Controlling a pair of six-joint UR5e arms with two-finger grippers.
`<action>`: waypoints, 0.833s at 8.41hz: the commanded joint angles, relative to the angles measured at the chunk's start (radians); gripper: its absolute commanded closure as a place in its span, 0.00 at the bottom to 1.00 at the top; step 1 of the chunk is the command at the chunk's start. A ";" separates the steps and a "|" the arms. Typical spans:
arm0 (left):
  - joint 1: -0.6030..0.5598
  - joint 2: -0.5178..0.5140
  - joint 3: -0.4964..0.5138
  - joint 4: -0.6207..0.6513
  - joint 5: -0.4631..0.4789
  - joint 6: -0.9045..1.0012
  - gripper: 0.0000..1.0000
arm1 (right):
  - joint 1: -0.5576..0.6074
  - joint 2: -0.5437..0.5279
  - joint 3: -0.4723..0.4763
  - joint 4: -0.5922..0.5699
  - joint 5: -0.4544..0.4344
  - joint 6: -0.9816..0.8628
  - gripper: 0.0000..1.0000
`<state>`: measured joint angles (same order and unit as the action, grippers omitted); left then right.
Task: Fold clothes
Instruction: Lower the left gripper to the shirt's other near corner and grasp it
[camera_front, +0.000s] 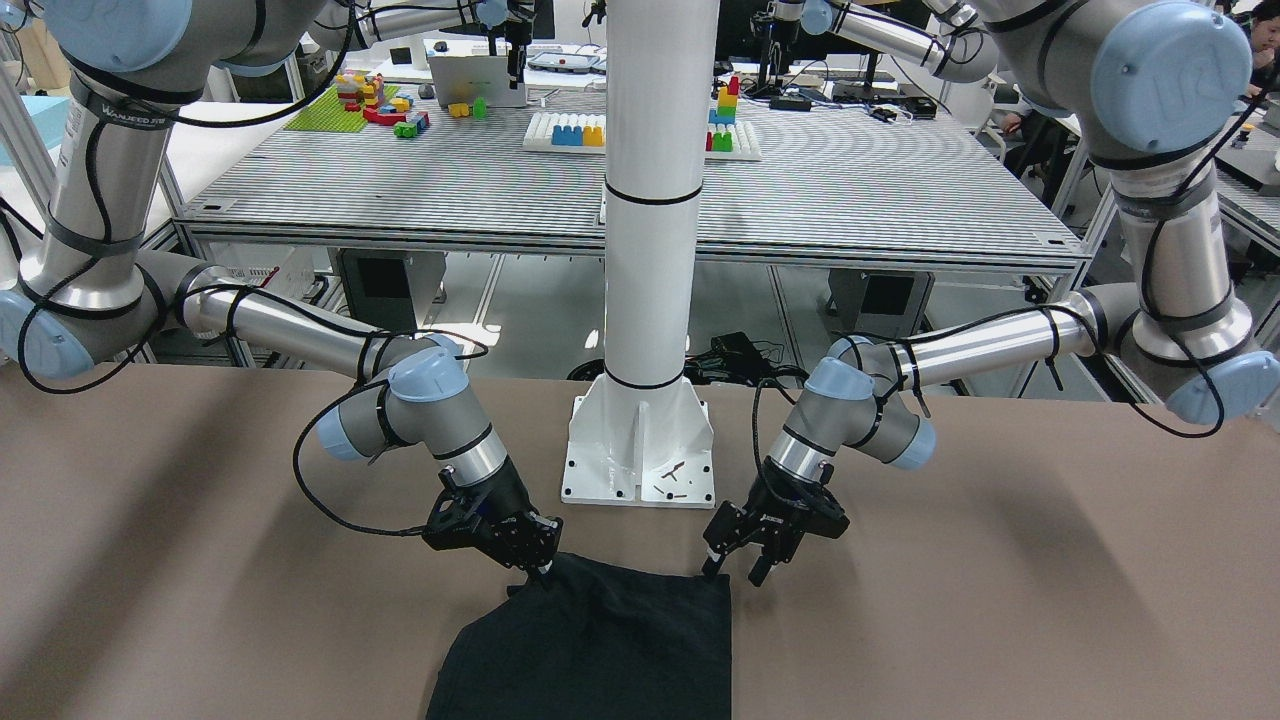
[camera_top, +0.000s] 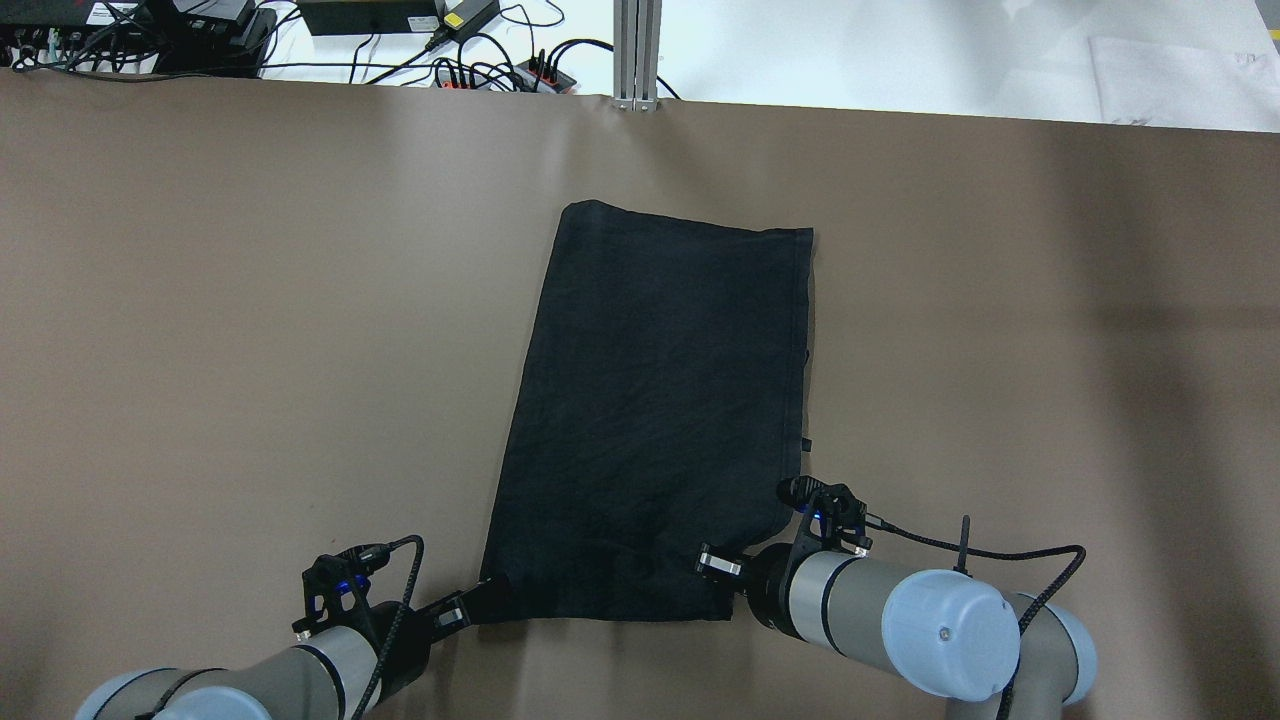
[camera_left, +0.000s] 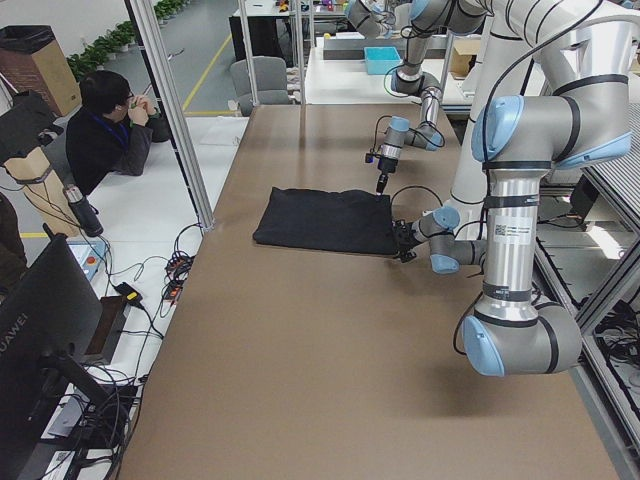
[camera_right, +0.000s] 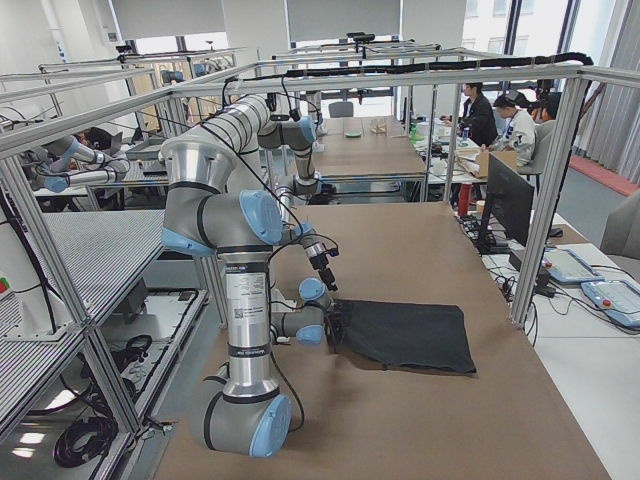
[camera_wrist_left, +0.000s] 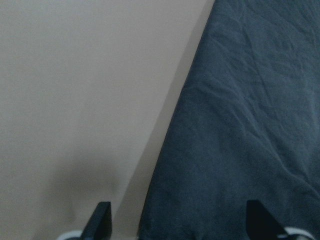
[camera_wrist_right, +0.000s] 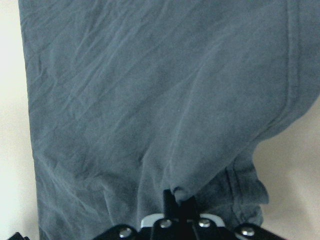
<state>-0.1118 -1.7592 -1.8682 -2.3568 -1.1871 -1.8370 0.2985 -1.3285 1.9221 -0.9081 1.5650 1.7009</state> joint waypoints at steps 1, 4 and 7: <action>0.006 -0.051 0.069 0.001 0.003 -0.001 0.06 | -0.001 0.000 0.000 0.000 -0.002 0.000 1.00; 0.006 -0.051 0.070 0.001 0.003 -0.001 0.53 | 0.001 -0.001 -0.002 0.000 -0.005 -0.001 1.00; 0.004 -0.058 0.046 -0.007 -0.009 -0.002 1.00 | 0.001 -0.001 -0.002 0.000 0.000 -0.001 1.00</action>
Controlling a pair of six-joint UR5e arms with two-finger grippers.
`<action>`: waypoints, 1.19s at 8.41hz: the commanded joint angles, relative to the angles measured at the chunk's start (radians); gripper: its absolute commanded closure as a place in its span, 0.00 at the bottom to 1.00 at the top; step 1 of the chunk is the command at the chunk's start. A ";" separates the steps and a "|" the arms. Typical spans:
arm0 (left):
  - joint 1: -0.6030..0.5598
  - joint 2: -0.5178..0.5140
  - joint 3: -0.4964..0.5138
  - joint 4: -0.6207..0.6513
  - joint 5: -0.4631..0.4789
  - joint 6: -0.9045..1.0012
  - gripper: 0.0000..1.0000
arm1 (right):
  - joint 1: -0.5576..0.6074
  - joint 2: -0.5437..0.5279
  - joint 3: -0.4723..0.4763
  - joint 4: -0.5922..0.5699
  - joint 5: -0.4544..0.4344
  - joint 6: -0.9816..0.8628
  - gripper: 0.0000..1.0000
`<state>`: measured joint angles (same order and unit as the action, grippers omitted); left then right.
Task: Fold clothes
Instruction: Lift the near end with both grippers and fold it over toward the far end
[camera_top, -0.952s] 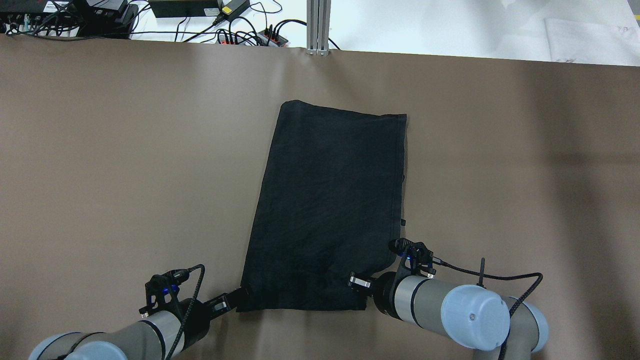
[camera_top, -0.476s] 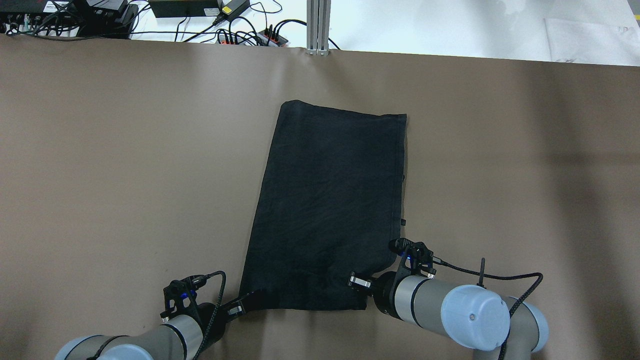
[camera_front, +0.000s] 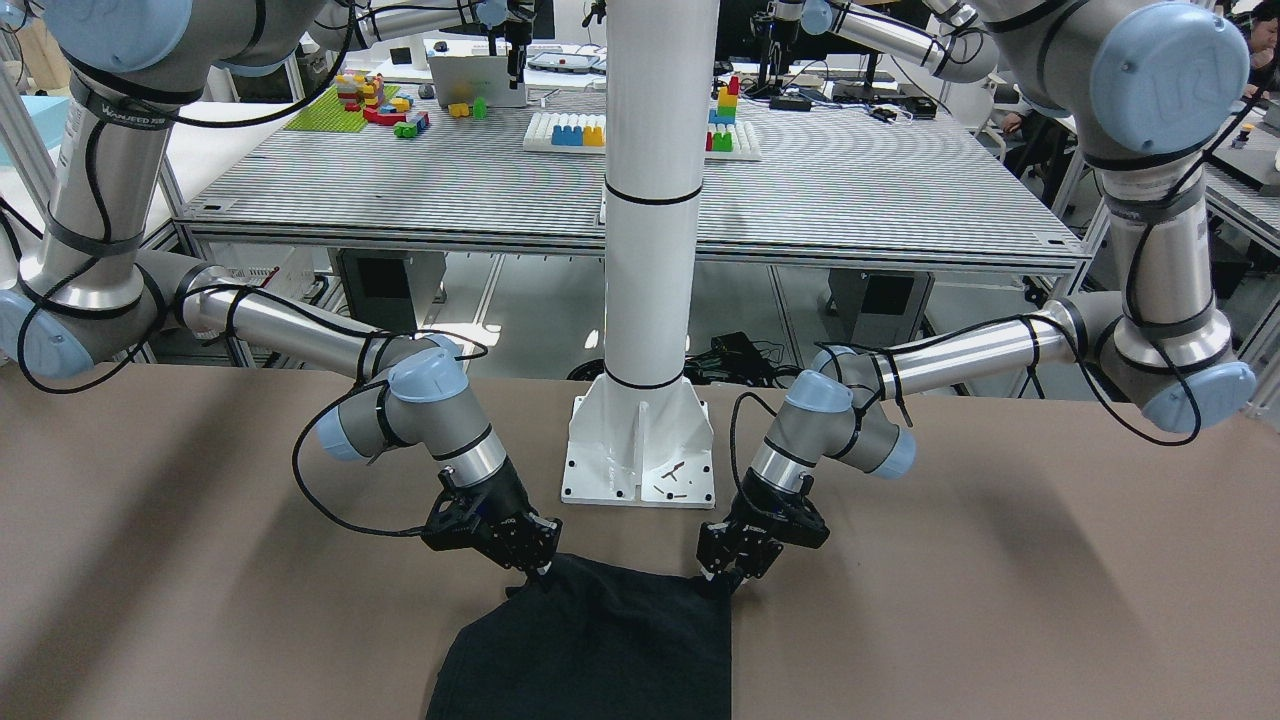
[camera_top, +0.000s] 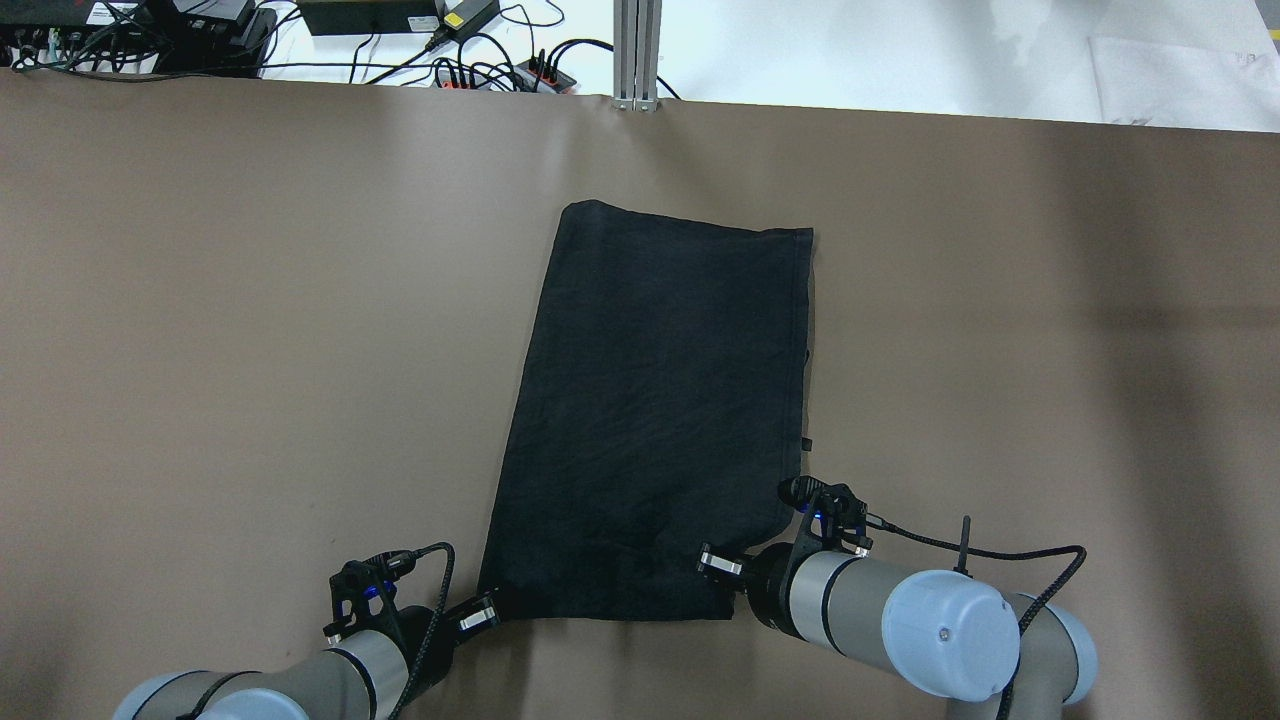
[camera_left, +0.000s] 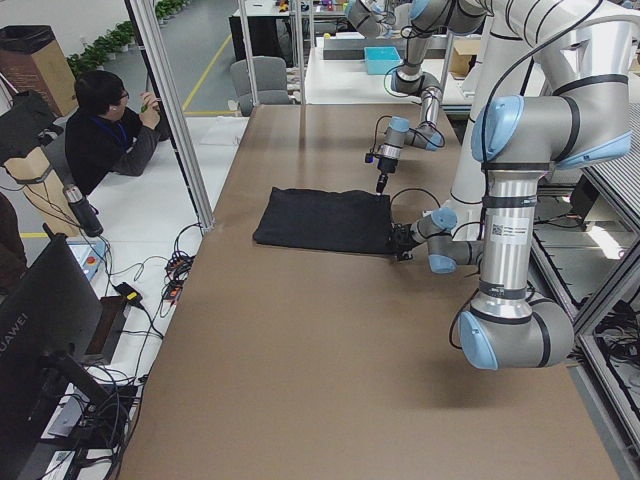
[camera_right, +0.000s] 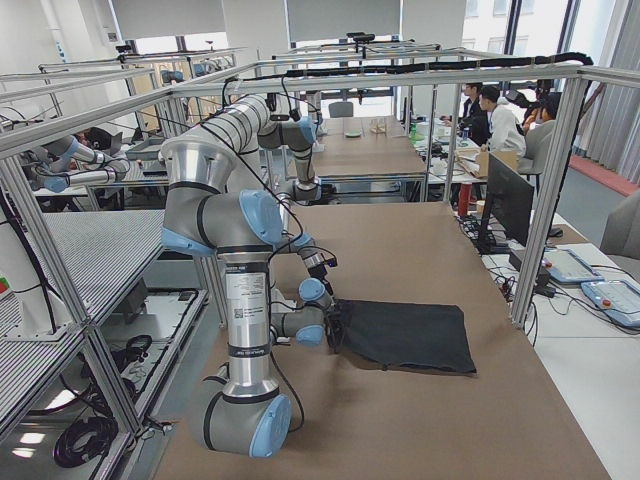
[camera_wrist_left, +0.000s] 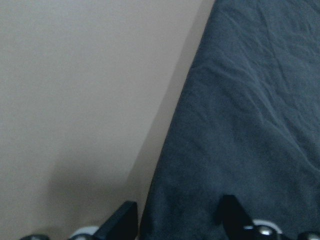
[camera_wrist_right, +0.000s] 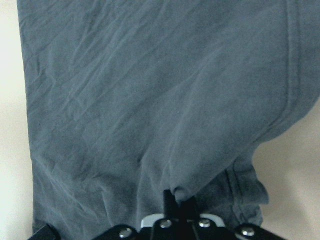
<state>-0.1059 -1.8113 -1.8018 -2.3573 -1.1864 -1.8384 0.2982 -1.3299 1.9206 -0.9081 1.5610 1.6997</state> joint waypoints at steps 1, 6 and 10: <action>0.000 -0.010 -0.048 -0.005 -0.012 -0.002 1.00 | 0.001 0.000 0.000 0.000 0.004 0.000 1.00; -0.003 0.107 -0.345 0.001 -0.050 0.015 1.00 | -0.025 -0.138 0.179 0.000 0.056 0.023 1.00; 0.121 0.014 -0.358 0.001 0.005 0.016 1.00 | -0.090 -0.226 0.290 0.000 0.071 0.097 1.00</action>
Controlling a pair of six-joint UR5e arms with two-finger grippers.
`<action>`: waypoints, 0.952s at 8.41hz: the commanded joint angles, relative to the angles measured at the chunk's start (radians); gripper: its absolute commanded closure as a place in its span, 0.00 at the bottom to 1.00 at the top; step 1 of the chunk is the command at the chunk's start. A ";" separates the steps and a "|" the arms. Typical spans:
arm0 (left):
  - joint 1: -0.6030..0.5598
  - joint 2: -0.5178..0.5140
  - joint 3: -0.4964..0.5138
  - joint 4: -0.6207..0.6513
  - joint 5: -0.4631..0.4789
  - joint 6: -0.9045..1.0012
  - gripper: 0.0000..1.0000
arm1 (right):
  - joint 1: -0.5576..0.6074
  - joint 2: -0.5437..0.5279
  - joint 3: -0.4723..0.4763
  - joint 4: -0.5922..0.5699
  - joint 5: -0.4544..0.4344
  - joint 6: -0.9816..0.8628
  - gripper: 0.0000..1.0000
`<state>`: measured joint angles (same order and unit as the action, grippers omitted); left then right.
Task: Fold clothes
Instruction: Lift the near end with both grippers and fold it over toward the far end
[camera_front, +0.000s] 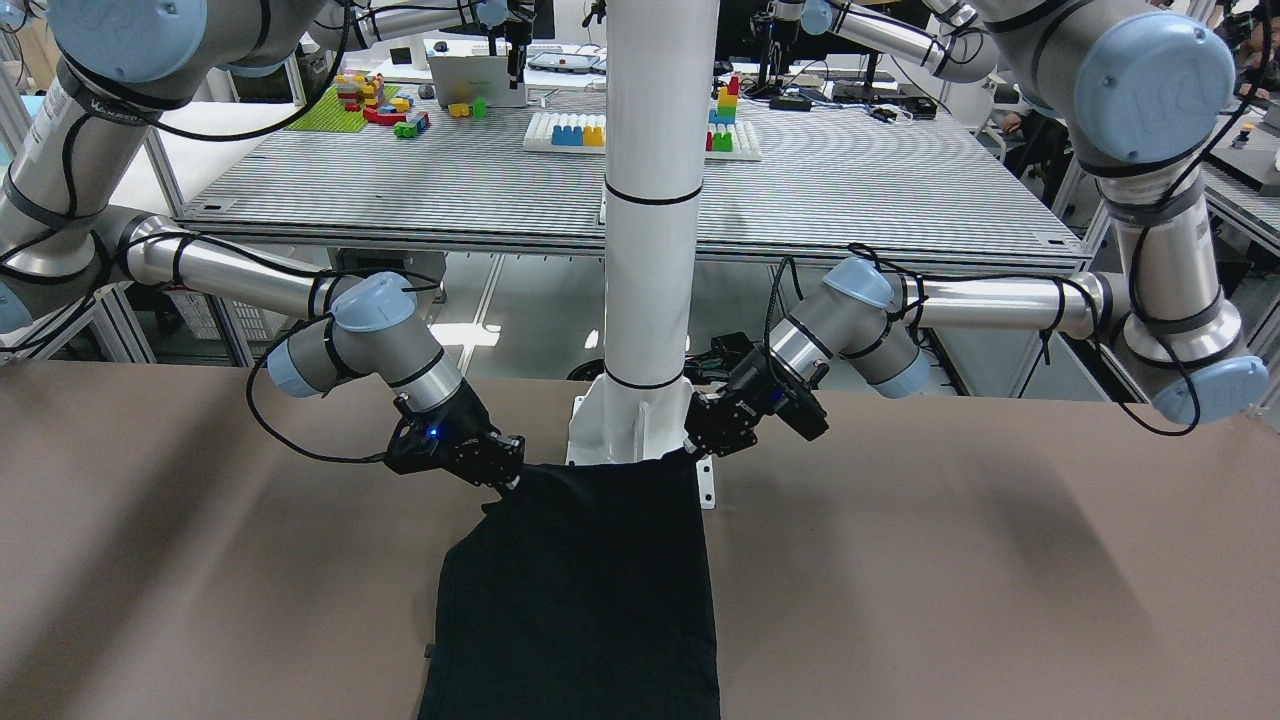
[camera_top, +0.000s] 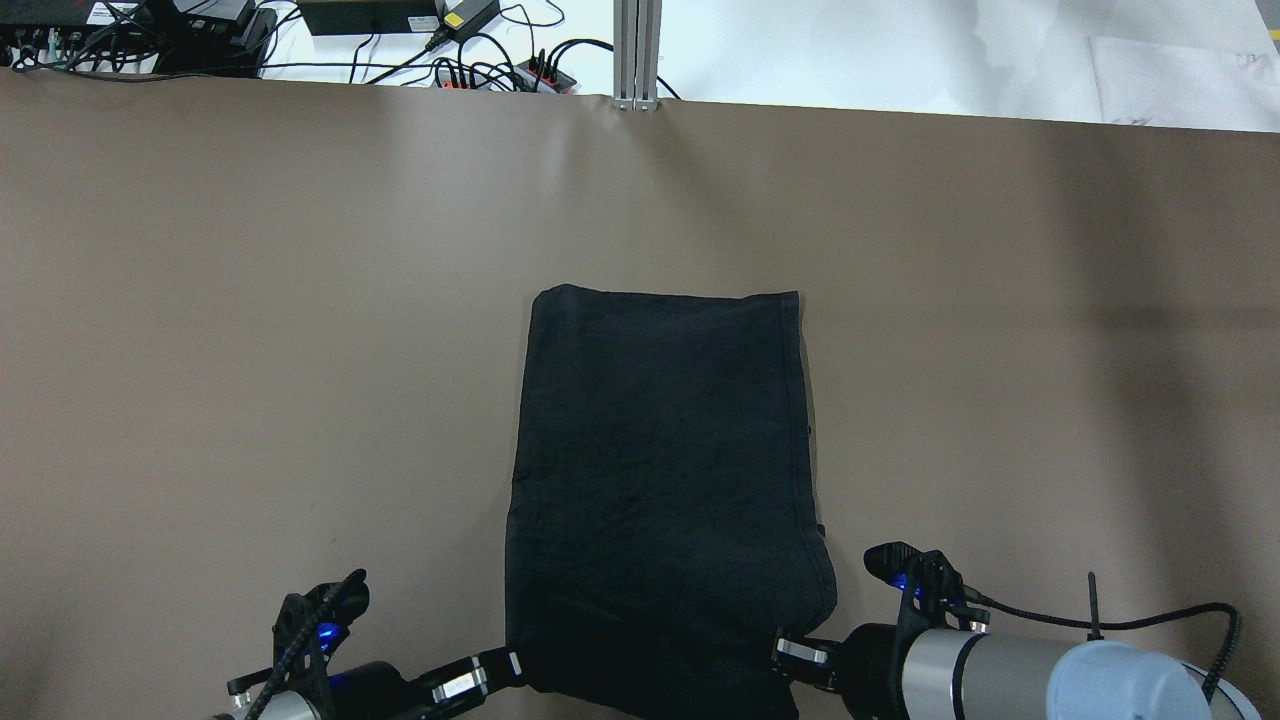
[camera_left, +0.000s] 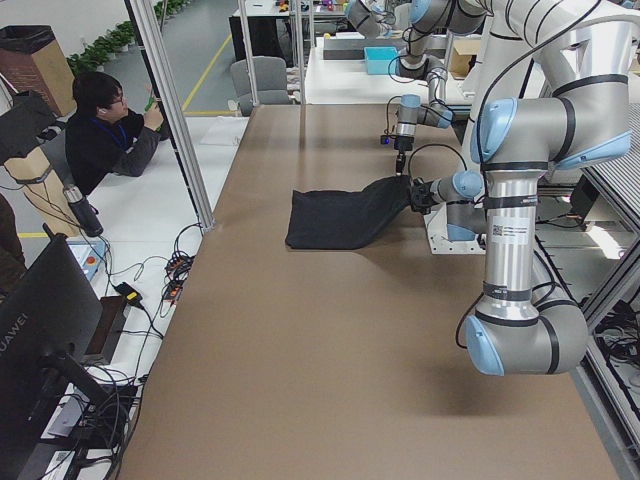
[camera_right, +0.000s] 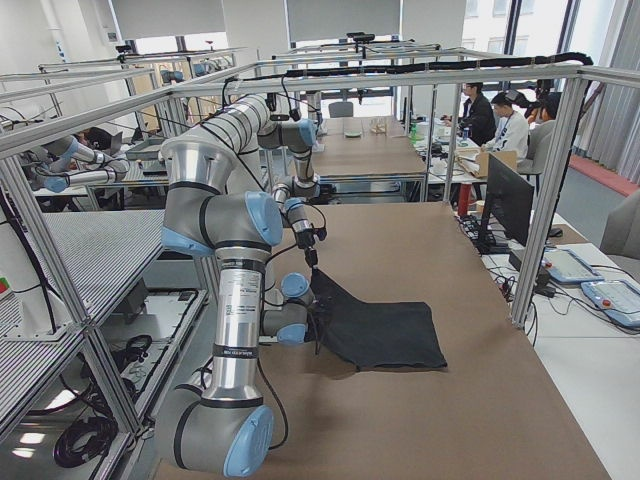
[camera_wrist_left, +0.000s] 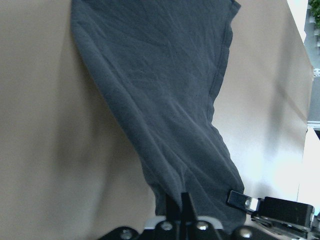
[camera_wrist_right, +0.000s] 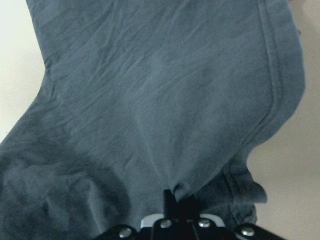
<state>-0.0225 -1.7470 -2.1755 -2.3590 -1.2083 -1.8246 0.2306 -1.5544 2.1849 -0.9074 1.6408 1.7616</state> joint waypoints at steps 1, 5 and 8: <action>0.024 -0.049 0.020 0.001 0.026 0.010 1.00 | -0.011 0.032 0.013 -0.005 -0.009 0.033 1.00; -0.202 -0.057 0.026 0.001 -0.123 0.047 1.00 | 0.168 0.123 -0.088 -0.015 -0.001 0.013 1.00; -0.434 -0.228 0.256 -0.002 -0.247 0.030 1.00 | 0.268 0.210 -0.149 -0.016 -0.006 0.010 1.00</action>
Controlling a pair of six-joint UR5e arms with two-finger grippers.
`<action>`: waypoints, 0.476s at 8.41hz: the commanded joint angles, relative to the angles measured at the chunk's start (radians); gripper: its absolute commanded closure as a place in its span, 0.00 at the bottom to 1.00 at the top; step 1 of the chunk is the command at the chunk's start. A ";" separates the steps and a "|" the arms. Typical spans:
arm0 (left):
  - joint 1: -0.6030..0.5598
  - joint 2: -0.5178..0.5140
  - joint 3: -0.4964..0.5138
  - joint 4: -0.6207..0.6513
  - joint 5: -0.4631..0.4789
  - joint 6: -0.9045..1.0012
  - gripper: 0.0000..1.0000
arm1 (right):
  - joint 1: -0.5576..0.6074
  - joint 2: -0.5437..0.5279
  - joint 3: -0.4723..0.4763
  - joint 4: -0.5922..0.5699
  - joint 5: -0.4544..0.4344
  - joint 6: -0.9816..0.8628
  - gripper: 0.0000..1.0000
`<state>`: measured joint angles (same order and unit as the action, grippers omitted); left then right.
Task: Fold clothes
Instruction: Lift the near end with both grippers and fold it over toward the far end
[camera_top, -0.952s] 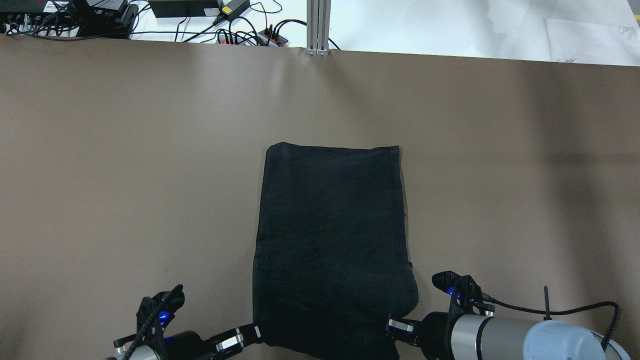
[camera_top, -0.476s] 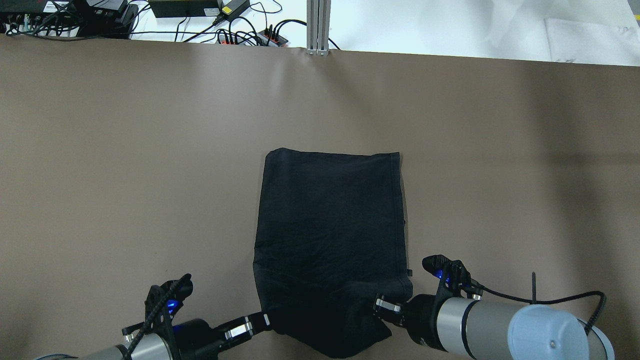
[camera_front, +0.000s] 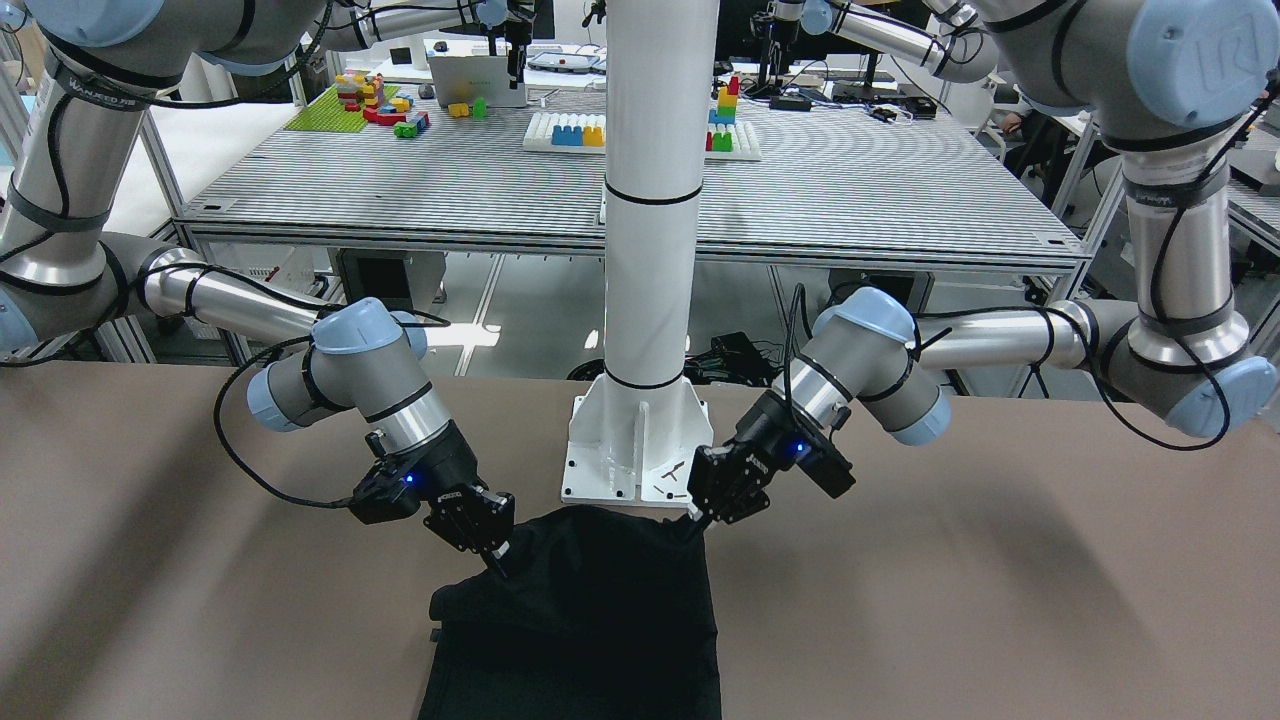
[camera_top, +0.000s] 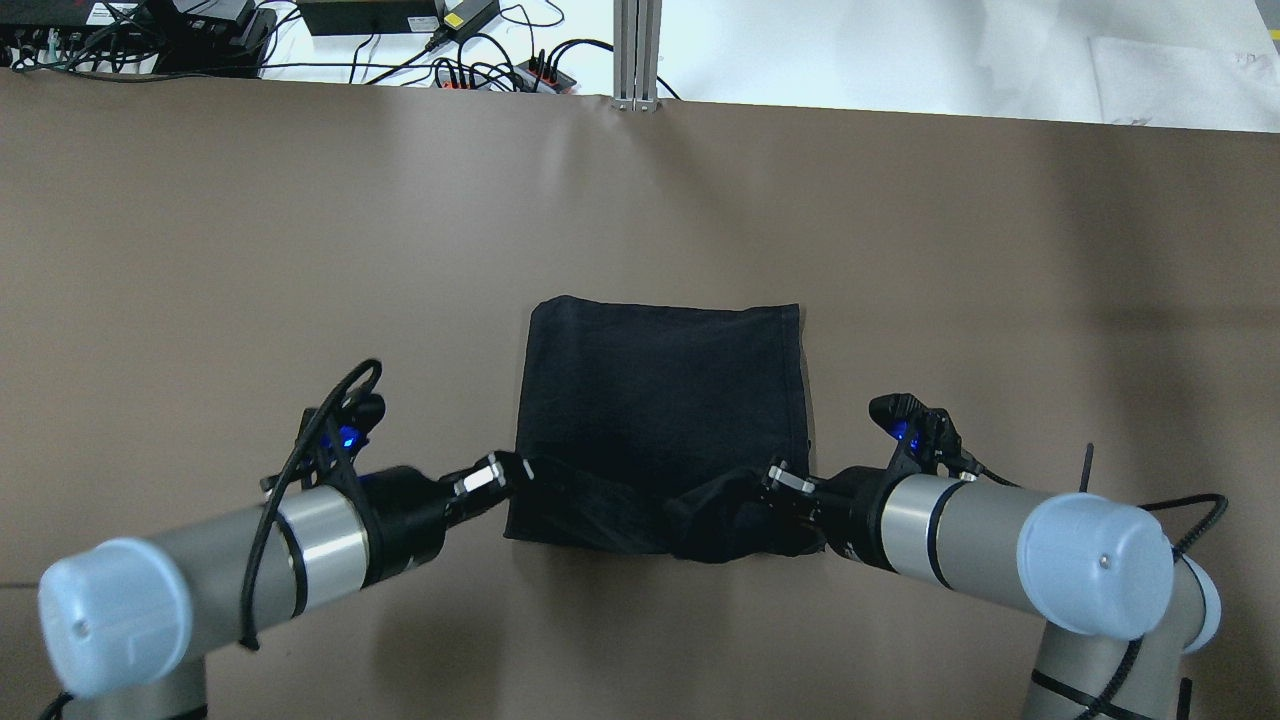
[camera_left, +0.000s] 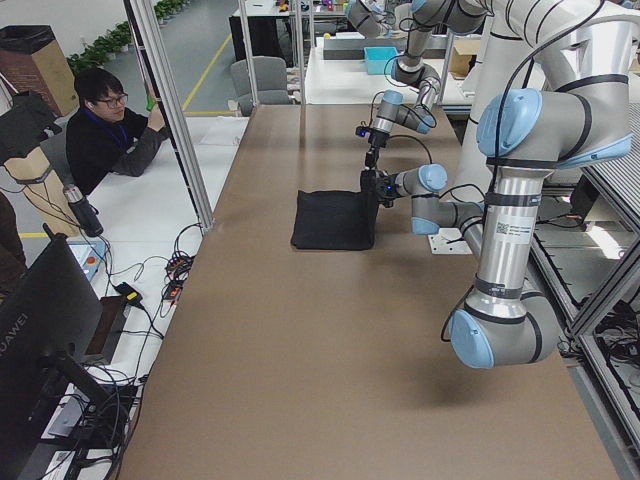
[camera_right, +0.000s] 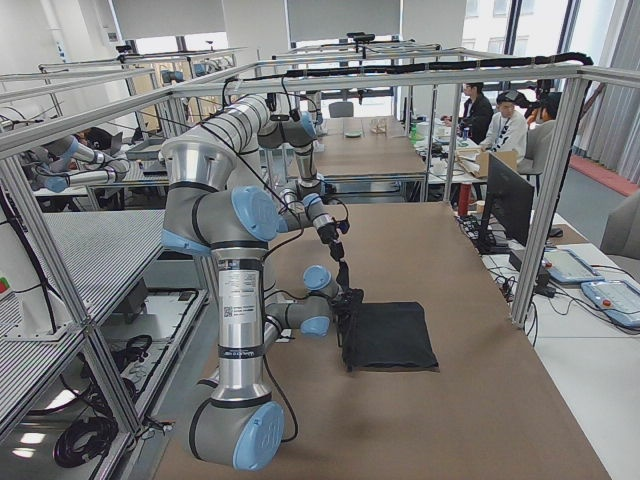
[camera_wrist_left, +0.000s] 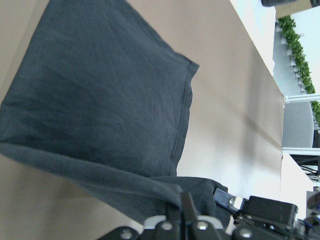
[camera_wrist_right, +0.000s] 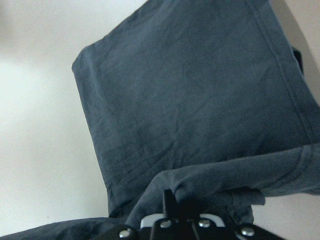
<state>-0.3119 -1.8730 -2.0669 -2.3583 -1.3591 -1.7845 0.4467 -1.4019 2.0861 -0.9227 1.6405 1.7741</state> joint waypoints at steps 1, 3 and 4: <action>-0.198 -0.139 0.218 -0.004 -0.133 -0.016 1.00 | 0.088 0.104 -0.102 0.001 -0.007 -0.002 1.00; -0.242 -0.161 0.309 -0.009 -0.137 -0.012 1.00 | 0.133 0.170 -0.226 0.008 -0.022 -0.013 1.00; -0.252 -0.166 0.339 -0.016 -0.137 -0.013 1.00 | 0.144 0.196 -0.274 0.010 -0.043 -0.016 1.00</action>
<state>-0.5298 -2.0192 -1.7987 -2.3656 -1.4874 -1.7974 0.5592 -1.2631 1.9120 -0.9179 1.6249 1.7657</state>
